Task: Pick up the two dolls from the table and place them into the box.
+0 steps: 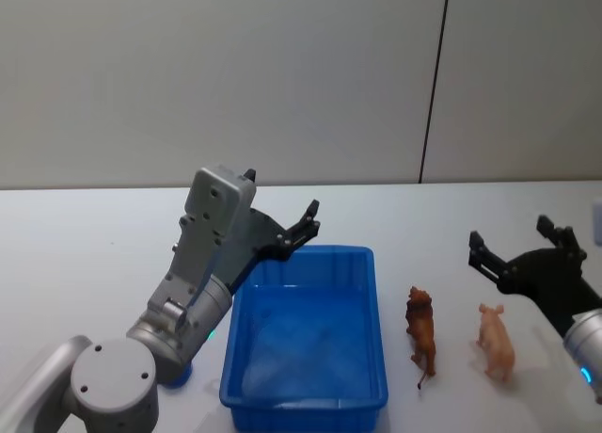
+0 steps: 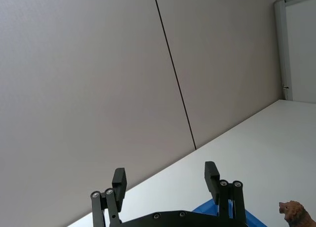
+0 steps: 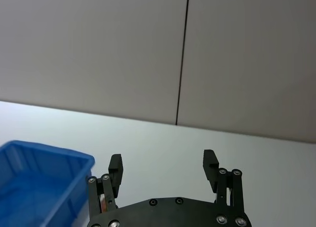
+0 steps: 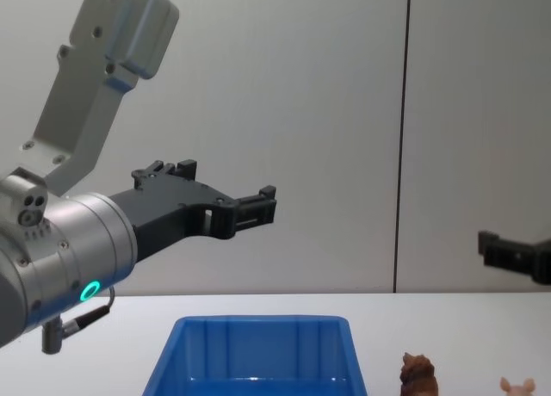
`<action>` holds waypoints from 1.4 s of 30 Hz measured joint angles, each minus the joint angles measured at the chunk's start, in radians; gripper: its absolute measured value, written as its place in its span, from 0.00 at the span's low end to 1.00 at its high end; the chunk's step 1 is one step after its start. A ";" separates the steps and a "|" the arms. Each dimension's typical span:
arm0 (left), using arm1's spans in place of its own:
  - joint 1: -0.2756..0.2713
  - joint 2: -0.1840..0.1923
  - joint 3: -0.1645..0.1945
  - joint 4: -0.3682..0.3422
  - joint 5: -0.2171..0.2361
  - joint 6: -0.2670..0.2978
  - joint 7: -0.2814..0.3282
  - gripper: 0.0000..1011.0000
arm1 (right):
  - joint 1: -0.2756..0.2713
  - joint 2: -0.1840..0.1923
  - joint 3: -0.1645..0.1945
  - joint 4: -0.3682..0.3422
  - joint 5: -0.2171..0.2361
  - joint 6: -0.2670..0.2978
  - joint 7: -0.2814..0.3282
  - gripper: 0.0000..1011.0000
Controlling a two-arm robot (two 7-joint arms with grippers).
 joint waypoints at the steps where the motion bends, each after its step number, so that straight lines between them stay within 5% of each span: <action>1: 0.000 0.000 0.000 0.000 0.000 0.000 0.000 0.99 | 0.001 -0.003 -0.001 0.003 -0.002 0.011 -0.007 0.99; 20: 0.000 0.000 0.000 0.000 0.000 0.000 0.000 0.99 | 0.035 -0.085 -0.032 0.090 -0.025 0.221 -0.119 0.99; 42: 0.000 0.000 0.000 0.000 0.000 0.000 0.000 0.99 | 0.020 -0.136 -0.048 0.111 -0.011 0.368 -0.207 0.99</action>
